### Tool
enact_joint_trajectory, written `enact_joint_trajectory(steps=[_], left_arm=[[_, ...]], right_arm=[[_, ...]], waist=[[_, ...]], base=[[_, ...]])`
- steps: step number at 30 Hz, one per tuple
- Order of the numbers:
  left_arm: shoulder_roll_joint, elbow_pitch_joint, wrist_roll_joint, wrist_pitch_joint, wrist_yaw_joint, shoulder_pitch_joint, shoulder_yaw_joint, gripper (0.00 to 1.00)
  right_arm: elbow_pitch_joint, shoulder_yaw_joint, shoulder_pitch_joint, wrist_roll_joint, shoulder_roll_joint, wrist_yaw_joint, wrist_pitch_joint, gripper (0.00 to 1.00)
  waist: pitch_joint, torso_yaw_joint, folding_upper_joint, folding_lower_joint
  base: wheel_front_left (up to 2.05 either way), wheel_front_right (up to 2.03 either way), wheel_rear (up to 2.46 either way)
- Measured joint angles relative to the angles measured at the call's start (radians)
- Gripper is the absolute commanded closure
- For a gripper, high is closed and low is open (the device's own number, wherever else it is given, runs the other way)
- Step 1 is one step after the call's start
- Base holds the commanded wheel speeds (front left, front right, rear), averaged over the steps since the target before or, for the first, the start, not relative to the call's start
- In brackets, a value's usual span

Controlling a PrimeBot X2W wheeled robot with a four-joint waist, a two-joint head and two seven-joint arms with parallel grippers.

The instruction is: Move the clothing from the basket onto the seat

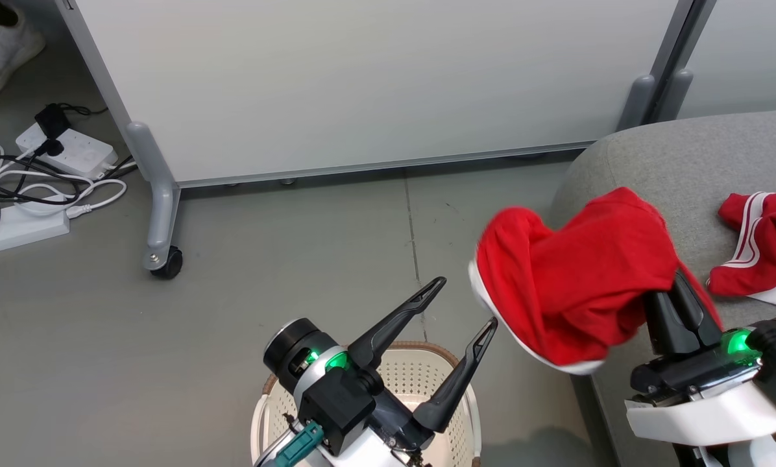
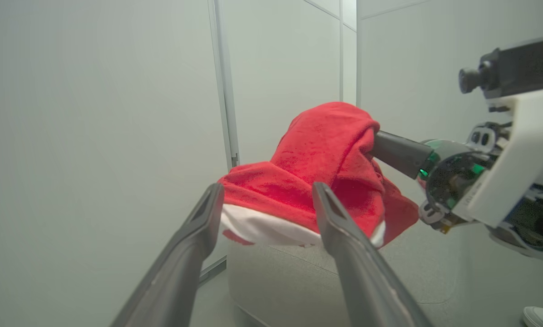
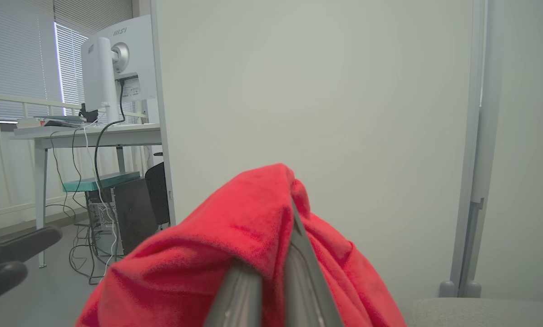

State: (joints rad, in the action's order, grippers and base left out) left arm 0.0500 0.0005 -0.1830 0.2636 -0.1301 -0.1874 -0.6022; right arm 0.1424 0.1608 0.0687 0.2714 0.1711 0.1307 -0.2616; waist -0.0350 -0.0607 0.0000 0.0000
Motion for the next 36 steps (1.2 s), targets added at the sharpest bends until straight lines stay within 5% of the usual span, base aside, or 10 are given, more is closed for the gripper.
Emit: enact_joint_trajectory(steps=[14,36], left_arm=[[0.07,0.043,0.043,0.0,0.0,0.064,-0.103,0.0],[0.065,0.122,0.03,0.0,0.0,0.12,-0.096,0.0]], right_arm=[[-0.082,-0.081,-0.072,0.003,-0.007,0.0,0.0,1.0],[-0.226,-0.119,-0.117,0.055,-0.015,0.0,0.0,1.0]], waist=[[0.006,-0.018,0.0,0.0],[0.009,-0.026,0.0,0.0]], base=[[0.0,0.0,0.0],[0.0,0.0,0.0]])
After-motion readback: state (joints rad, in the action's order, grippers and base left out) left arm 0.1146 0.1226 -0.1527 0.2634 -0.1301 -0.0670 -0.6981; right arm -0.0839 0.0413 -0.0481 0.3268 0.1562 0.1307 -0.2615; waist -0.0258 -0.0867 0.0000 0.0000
